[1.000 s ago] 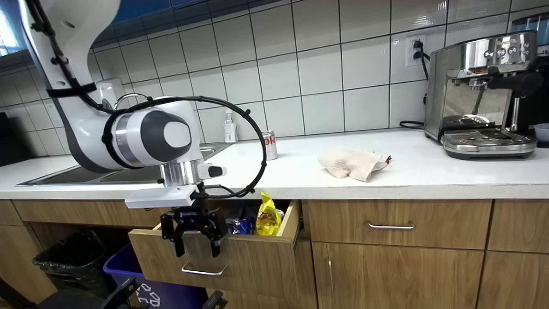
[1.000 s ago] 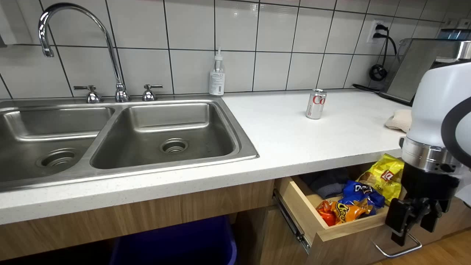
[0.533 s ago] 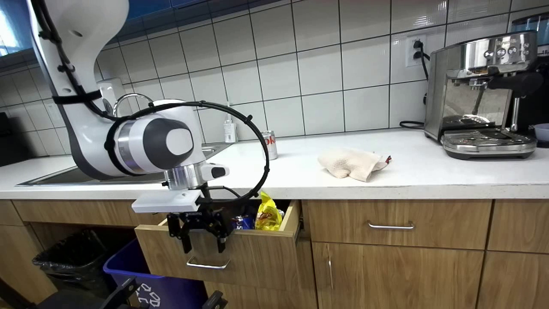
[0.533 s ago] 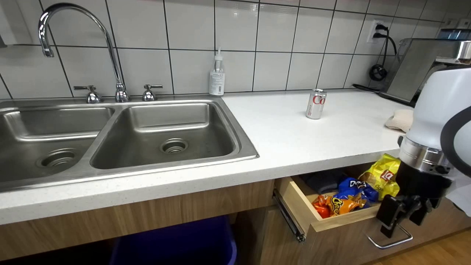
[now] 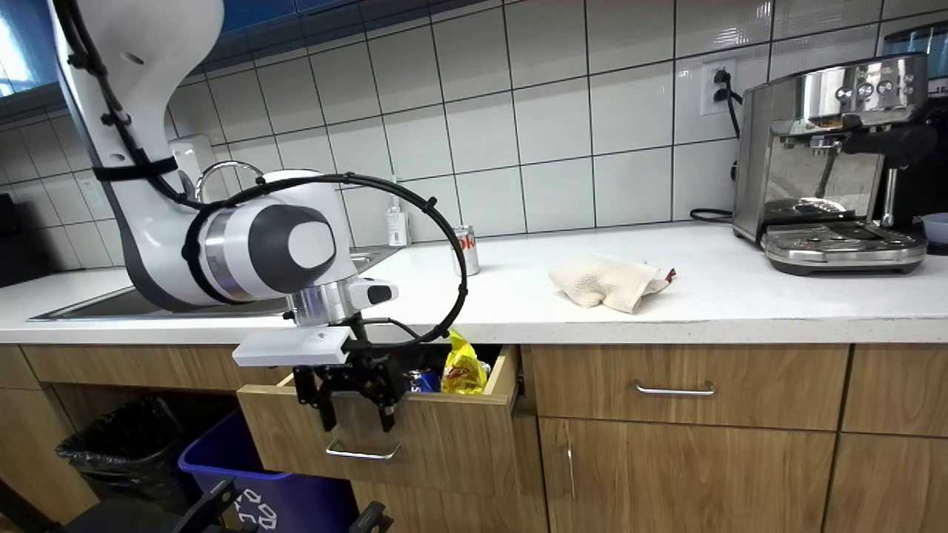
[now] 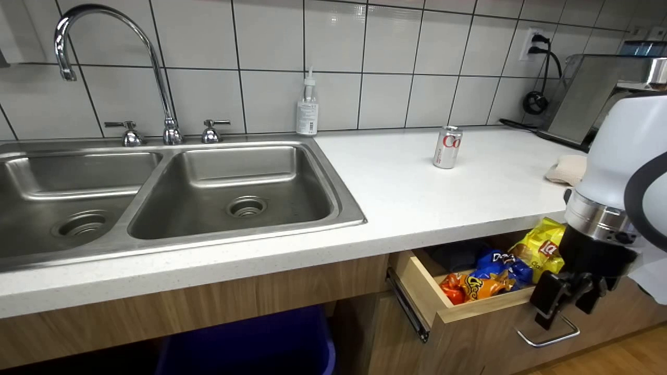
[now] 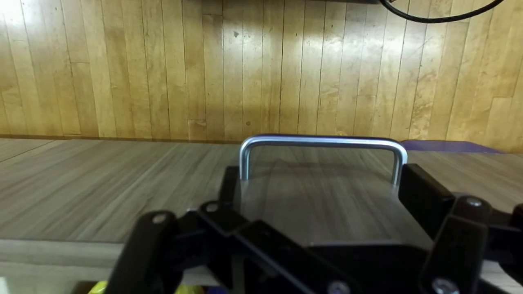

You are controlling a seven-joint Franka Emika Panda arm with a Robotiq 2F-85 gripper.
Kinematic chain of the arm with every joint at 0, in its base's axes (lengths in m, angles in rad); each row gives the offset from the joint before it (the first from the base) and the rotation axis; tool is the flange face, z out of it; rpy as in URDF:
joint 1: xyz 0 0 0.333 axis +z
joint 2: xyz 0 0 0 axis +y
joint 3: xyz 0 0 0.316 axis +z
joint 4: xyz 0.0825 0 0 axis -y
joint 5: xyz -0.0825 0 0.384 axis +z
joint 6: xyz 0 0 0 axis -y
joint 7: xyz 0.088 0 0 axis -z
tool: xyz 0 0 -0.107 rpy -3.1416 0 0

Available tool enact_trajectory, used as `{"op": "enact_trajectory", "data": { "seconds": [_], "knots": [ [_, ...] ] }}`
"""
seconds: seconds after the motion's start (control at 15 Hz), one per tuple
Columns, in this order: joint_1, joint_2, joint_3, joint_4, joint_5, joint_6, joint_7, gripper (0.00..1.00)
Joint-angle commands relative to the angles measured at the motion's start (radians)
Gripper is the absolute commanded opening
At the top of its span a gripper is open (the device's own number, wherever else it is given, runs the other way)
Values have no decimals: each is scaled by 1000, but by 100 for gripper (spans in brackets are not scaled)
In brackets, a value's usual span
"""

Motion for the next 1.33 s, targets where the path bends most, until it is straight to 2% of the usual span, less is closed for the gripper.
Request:
{"op": "enact_trajectory", "data": {
  "seconds": [0.0, 0.47, 1.27],
  "knots": [
    [18, -10, -31, 1, -26, 28, 1, 100],
    [32, -23, -60, 13, -28, 31, 6, 100],
    [26, 18, -51, 123, -13, 16, 6, 100]
  ]
}}
